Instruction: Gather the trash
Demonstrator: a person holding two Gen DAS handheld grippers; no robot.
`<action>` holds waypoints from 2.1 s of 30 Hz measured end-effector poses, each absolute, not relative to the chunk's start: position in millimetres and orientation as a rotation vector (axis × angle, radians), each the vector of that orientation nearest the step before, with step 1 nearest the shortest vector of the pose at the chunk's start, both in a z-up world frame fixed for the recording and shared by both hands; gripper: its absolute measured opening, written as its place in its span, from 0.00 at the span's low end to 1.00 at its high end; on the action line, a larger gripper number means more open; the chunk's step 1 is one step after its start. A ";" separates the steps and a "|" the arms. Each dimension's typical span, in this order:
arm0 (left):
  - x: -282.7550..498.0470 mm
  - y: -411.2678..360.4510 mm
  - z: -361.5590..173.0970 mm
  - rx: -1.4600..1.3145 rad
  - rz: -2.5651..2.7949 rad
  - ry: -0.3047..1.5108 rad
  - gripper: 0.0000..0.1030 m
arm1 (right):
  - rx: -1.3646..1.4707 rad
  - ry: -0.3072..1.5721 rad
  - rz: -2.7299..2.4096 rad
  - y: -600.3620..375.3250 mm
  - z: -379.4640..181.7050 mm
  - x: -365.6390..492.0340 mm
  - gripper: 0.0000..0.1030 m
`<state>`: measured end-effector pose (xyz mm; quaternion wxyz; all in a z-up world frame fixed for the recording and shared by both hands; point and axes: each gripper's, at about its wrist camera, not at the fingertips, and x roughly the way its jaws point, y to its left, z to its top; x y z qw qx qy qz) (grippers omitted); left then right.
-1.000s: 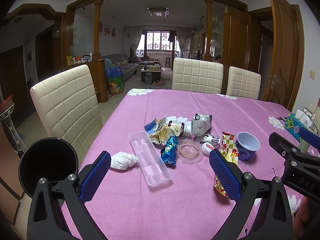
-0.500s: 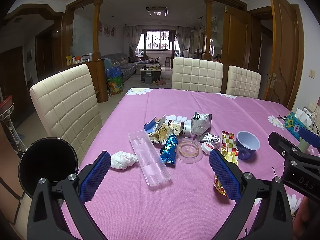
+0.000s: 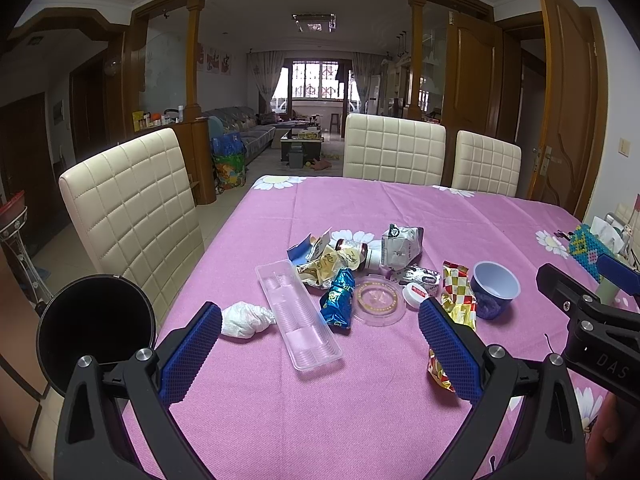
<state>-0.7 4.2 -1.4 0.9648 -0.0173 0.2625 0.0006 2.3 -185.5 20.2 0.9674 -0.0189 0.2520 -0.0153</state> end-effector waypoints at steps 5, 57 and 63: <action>-0.7 4.1 -1.4 -0.034 0.001 0.531 0.93 | -0.039 0.508 -0.031 -186.2 14.9 2.3 0.97; 110.1 12.5 -121.9 0.028 0.098 0.888 0.87 | -0.043 0.868 0.047 -169.7 -108.1 91.6 0.50; 105.3 30.1 -120.5 -0.062 0.044 0.890 0.48 | -0.058 0.824 0.062 -163.0 -105.6 78.5 0.17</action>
